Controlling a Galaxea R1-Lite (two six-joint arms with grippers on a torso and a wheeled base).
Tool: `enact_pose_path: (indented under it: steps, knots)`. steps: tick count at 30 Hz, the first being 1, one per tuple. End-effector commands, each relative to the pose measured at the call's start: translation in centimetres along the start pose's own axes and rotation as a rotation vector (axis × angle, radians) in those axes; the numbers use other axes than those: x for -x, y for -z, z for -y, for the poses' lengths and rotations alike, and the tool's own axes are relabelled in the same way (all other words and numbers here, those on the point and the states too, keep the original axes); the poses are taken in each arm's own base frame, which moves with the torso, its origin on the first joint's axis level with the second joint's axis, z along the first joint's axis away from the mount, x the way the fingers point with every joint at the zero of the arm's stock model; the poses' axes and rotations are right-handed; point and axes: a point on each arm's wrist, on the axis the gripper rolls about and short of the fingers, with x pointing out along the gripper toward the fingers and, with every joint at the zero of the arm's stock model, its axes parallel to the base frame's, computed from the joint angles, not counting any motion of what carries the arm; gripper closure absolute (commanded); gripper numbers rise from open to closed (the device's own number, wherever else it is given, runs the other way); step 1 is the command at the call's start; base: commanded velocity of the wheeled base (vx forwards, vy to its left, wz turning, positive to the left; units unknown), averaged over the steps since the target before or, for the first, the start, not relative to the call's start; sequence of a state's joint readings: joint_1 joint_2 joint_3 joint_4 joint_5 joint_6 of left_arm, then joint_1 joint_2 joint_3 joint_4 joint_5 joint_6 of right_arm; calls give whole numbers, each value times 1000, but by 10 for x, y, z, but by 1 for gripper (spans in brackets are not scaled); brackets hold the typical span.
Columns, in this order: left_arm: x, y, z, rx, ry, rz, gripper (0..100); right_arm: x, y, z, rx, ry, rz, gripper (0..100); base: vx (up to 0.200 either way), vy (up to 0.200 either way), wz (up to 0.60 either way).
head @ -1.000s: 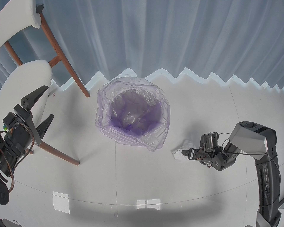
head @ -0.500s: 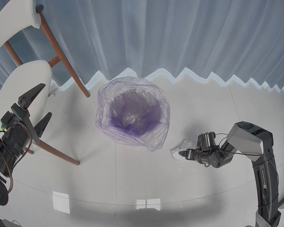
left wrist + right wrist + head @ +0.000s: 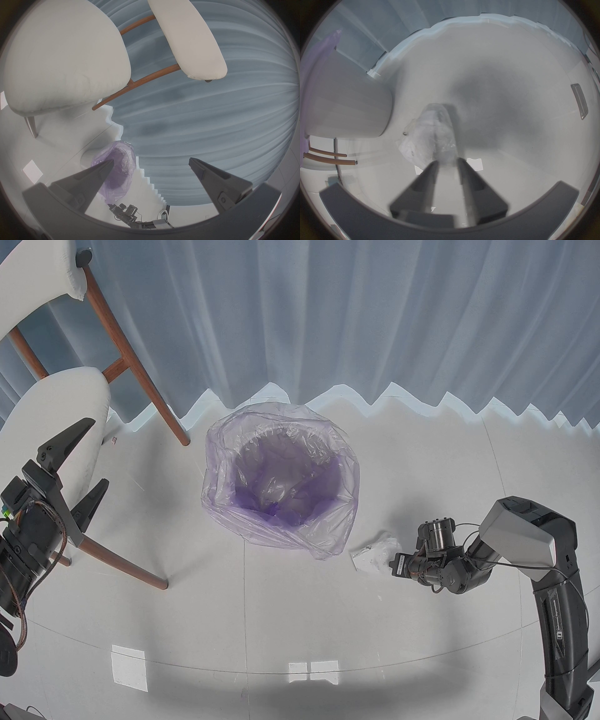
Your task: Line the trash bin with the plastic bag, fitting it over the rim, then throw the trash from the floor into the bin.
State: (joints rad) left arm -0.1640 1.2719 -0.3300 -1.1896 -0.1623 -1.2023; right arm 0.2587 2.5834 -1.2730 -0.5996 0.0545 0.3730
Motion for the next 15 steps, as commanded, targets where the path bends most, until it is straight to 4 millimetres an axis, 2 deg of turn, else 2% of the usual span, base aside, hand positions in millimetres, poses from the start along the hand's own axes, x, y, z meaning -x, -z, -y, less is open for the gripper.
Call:
enact_pose_path:
  steps: [1,9,13,15]
  knots:
    - [2,0,0,0,2,1,0,0,0,0,-2,0,1,100,0,0,0]
    - [4,1,-1,1,-5,-1,0,2,1,0,-42,18,-2,100,0,0,0]
    - [4,0,1,-2,15,5,0,43,-22,-12,-47,3,43,100,0,0,0]
    - [4,0,1,-3,16,6,0,57,-33,-17,-39,-12,68,100,0,0,0]
